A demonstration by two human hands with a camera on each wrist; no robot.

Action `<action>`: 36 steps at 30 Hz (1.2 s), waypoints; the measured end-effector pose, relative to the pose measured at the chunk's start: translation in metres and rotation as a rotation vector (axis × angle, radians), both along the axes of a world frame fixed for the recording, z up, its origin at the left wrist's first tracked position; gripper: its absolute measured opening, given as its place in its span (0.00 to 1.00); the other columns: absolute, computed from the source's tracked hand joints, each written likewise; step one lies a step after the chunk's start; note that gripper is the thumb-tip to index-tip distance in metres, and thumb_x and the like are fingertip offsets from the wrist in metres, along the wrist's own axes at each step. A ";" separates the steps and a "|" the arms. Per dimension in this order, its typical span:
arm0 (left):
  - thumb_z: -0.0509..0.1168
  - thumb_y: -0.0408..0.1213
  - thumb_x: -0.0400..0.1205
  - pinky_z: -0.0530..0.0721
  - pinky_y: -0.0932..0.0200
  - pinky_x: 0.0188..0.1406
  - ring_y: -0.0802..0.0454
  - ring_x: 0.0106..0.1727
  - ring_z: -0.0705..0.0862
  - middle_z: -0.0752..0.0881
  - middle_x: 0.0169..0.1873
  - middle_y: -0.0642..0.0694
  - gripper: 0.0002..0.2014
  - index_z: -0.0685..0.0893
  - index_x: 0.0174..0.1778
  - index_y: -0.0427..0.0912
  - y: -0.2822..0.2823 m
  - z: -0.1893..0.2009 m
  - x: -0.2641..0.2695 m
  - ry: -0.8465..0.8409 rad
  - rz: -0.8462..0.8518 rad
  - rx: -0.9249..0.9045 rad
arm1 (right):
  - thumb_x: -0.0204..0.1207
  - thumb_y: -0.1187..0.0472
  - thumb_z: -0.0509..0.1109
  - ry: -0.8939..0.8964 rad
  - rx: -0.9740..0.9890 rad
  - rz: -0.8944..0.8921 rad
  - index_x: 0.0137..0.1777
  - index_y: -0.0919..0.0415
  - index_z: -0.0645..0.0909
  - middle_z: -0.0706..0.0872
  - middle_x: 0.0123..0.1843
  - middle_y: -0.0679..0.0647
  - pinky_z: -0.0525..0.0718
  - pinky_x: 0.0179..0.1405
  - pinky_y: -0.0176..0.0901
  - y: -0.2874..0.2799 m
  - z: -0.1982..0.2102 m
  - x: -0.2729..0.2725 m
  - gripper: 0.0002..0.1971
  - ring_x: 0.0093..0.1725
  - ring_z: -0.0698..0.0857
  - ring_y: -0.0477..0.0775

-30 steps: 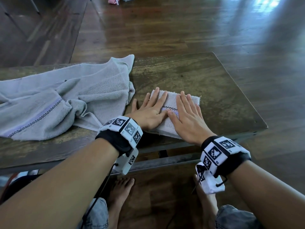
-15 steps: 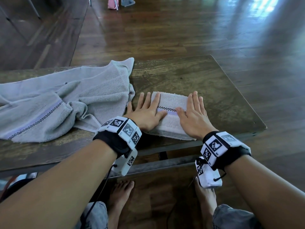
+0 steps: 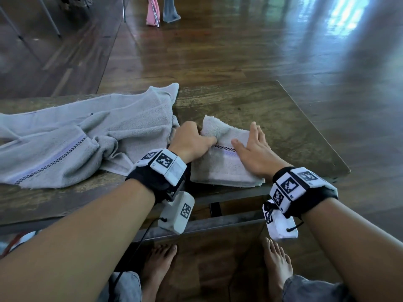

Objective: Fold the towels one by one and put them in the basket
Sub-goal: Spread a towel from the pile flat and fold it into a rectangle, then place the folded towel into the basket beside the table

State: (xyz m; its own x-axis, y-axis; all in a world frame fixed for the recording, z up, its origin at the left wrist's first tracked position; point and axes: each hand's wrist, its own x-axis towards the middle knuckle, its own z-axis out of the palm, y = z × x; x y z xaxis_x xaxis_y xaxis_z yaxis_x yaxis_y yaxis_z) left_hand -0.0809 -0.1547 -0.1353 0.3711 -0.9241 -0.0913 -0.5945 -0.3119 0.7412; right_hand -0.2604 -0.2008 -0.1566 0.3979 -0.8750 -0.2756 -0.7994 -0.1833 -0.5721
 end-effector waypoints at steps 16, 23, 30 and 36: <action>0.70 0.39 0.68 0.85 0.51 0.38 0.46 0.35 0.87 0.87 0.32 0.45 0.05 0.82 0.37 0.46 0.048 0.054 0.043 0.755 0.208 -0.201 | 0.74 0.31 0.71 -0.540 0.239 -0.070 0.80 0.56 0.59 0.83 0.67 0.55 0.92 0.51 0.56 -0.016 0.052 0.056 0.44 0.54 0.92 0.57; 0.75 0.38 0.69 0.87 0.38 0.48 0.38 0.44 0.88 0.88 0.44 0.36 0.19 0.85 0.52 0.32 0.088 0.100 0.068 0.732 0.310 -0.299 | 0.70 0.57 0.73 -0.973 0.077 -0.047 0.72 0.49 0.62 0.85 0.60 0.55 0.88 0.34 0.36 0.034 0.088 0.078 0.33 0.41 0.92 0.41; 0.77 0.31 0.74 0.91 0.47 0.51 0.41 0.52 0.90 0.90 0.57 0.35 0.18 0.85 0.59 0.35 0.197 0.153 0.114 0.810 0.317 -0.342 | 0.84 0.69 0.68 -0.963 0.091 0.200 0.74 0.49 0.57 0.95 0.44 0.48 0.88 0.30 0.42 0.120 0.143 0.104 0.28 0.39 0.93 0.46; 0.72 0.30 0.77 0.91 0.54 0.50 0.47 0.51 0.91 0.91 0.54 0.41 0.19 0.84 0.65 0.33 0.331 0.174 0.153 0.746 0.441 -0.621 | 0.82 0.69 0.70 -0.762 0.077 0.527 0.73 0.56 0.61 0.88 0.62 0.63 0.91 0.44 0.44 0.206 0.209 0.185 0.26 0.49 0.92 0.49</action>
